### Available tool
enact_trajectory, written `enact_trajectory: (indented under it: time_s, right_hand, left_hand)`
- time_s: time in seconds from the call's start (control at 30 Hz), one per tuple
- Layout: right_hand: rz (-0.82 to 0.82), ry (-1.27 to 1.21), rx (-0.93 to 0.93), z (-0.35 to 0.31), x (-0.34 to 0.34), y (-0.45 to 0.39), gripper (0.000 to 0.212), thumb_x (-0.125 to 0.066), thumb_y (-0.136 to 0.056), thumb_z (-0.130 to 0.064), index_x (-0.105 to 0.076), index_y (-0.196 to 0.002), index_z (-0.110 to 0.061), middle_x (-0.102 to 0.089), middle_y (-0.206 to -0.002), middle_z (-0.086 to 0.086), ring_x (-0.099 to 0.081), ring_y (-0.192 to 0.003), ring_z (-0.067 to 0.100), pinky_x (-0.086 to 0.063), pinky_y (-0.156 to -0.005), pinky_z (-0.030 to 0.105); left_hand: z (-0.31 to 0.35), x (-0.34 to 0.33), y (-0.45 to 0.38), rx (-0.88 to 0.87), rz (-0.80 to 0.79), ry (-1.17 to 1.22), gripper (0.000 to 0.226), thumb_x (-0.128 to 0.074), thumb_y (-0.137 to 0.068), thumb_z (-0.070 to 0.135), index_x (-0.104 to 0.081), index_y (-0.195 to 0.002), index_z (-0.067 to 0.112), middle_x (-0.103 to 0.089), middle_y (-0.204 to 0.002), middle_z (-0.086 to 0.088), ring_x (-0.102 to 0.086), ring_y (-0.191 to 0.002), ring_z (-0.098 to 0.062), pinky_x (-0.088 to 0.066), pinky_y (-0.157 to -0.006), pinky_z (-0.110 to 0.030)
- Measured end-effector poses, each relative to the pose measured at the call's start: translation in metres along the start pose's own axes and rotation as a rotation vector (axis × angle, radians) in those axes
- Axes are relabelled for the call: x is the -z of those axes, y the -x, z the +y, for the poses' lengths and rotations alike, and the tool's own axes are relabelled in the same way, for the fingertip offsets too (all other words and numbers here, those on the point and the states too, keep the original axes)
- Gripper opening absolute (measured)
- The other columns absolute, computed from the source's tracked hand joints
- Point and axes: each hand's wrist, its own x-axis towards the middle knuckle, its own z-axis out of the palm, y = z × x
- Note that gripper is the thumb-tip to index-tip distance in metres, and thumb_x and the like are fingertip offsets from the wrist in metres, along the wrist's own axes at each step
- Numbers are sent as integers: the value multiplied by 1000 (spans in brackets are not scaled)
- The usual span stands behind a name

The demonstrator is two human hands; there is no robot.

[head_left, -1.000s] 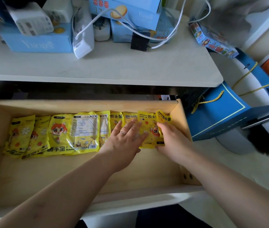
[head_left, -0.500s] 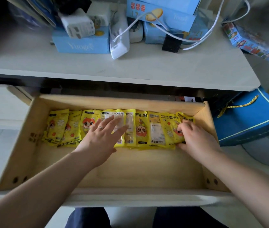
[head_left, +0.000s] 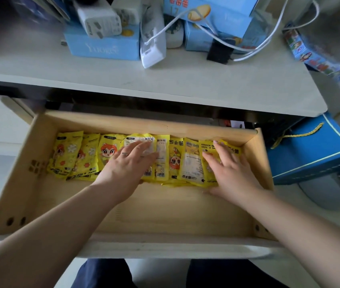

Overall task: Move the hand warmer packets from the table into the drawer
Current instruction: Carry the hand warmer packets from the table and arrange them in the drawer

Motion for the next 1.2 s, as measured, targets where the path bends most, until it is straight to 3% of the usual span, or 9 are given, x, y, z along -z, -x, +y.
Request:
enact_trajectory:
  time_s: [0.1, 0.23, 0.43, 0.53, 0.63, 0.73, 0.87, 1.03, 1.2]
  right_hand:
    - [66, -6, 0, 4, 1, -4, 87, -60, -82, -53, -11, -150, -29, 4, -160, 5, 4, -148, 26, -12, -118, 52]
    - [60, -15, 1, 3, -4, -5, 91, -63, -81, -52, -10, -150, -26, -1, -160, 5, 5, -148, 26, -10, -118, 52]
    - [9, -117, -13, -3, 5, -1, 103, -64, -75, -60, -1, -150, -30, 8, -160, 2, 11, -147, 24, -4, -117, 52]
    - [37, -168, 14, -12, 33, 13, 92, -62, -78, -57, -12, -150, -29, -22, -156, 4, -26, -142, 25, -27, -113, 49]
    - [27, -325, 38, -23, 73, 34, 73, -67, -80, -46, -34, -142, -26, -58, -131, -2, -59, -110, 21, -49, -88, 37]
    - [-64, -614, 5, -36, 127, 60, 59, -71, -79, -38, -47, -132, -26, -64, -118, -6, -60, -111, 15, -48, -93, 34]
    - [-111, -738, 91, -60, 213, 102, 54, -75, -77, -30, -52, -126, -26, -65, -110, -6, -62, -104, 13, -48, -94, 35]
    - [-145, -791, 253, -98, 324, 171, 52, -75, -77, -27, -53, -125, -26, -63, -112, -3, -61, -103, 13, -49, -94, 37]
    - [-220, -779, 453, -140, 413, 240, 52, -74, -79, -27, -51, -126, -23, -60, -111, -4, -59, -105, 13, -49, -95, 34]
  left_hand:
    - [-2, -6, -1, -8, 34, -22, 90, -90, -53, 23, -49, -134, 25, -45, -143, -12, -41, -133, -36, -44, -96, -53]
    - [0, -7, -2, -11, 57, -19, 95, -93, -46, 24, -51, -131, 23, -48, -139, -13, -45, -130, -37, -46, -93, -55]
    - [7, 11, 1, 17, -61, 57, 89, -75, -72, 45, -28, -146, 31, -15, -157, -6, -10, -146, -29, -20, -115, -47]
    - [18, 43, 10, 179, -201, 280, 85, -66, -80, 48, -19, -148, 31, -15, -157, -3, -18, -144, -26, -27, -112, -42]
    - [32, 87, 28, 498, -271, 924, 72, -70, -81, 36, -34, -142, 27, -44, -142, 0, -48, -126, -18, -45, -94, -33]
    - [42, 141, 66, 709, -155, 1261, 57, -73, -80, 27, -50, -132, 24, -62, -120, 7, -61, -106, -10, -49, -88, -29]
    - [53, 233, 127, 841, -24, 1459, 44, -74, -79, 17, -55, -118, 24, -64, -117, 1, -63, -96, -10, -48, -84, -28]
    - [65, 361, 206, 932, 125, 1483, 44, -71, -80, 9, -55, -121, 16, -62, -113, -1, -61, -77, 1, -45, -59, -9]
    - [80, 471, 283, 1044, 347, 1507, 45, -70, -82, 9, -55, -123, 18, -62, -112, 3, -63, -76, 5, -45, -55, -5]
